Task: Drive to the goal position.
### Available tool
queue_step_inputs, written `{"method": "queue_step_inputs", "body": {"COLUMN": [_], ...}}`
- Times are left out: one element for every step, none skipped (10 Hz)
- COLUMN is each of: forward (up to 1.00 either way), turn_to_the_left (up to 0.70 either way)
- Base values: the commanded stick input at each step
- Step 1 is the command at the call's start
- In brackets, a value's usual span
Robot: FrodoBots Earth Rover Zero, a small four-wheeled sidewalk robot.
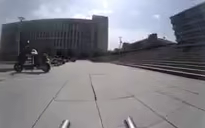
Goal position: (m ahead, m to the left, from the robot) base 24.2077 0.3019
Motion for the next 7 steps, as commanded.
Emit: {"method": "queue_step_inputs", "body": {"forward": [0.85, 0.85, 0.85, 0.85, 0.85, 0.85, 0.85], "turn_to_the_left": [0.0, 0.0, 0.0, 0.0, 0.0, 0.0, 0.0]}}
